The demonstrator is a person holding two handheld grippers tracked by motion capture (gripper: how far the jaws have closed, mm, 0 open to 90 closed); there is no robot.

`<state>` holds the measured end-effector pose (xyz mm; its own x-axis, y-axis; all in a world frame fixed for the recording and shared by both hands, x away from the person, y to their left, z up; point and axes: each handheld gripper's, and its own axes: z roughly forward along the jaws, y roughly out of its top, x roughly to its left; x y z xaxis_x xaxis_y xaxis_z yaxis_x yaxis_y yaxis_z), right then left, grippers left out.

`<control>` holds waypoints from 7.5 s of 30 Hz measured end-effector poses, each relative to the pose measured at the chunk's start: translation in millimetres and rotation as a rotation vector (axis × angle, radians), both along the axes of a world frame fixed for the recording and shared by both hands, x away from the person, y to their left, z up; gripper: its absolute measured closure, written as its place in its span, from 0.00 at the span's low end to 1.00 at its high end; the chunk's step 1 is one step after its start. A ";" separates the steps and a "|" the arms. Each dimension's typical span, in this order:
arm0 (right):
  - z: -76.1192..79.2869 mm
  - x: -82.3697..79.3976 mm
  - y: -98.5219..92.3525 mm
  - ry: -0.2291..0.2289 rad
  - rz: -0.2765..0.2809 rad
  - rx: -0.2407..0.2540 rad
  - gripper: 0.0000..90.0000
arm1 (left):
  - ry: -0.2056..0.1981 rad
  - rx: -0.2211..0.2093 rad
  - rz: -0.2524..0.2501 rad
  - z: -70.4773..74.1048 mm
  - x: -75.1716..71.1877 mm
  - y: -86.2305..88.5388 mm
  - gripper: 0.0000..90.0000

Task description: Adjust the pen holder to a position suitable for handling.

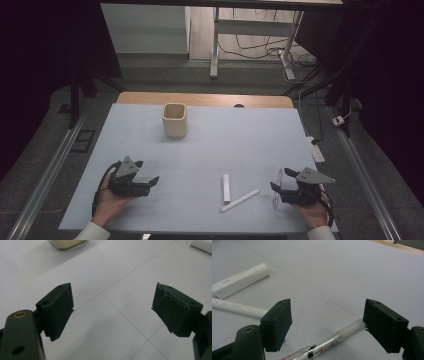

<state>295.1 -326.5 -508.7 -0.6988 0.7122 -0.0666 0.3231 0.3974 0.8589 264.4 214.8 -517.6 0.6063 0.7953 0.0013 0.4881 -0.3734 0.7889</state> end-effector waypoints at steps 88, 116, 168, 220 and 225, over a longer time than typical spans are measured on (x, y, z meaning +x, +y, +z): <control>-1.2 -2.8 -3.0 0.004 -0.021 0.011 0.31 | 0.068 -0.053 0.059 48.9 97.7 -3.5 0.26; -4.1 -1.8 -0.1 0.021 -0.013 -0.021 0.31 | 0.125 -0.036 0.142 44.5 136.3 6.3 0.29; -4.2 -1.7 -1.5 0.009 -0.029 -0.023 0.31 | 0.215 -0.094 0.242 30.9 193.8 14.9 0.99; -5.5 -0.9 -1.9 0.018 -0.024 -0.028 0.31 | 0.249 -0.169 0.174 14.0 209.4 6.0 0.99; -5.4 -1.0 -1.9 0.017 -0.023 -0.028 0.31 | 0.249 -0.173 0.174 13.8 210.0 5.8 0.99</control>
<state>294.1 -328.4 -514.1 -0.6832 0.7263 -0.0751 0.3470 0.4135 0.8418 474.4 220.5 -503.8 0.4266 0.8620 -0.2739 0.7182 -0.1388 0.6819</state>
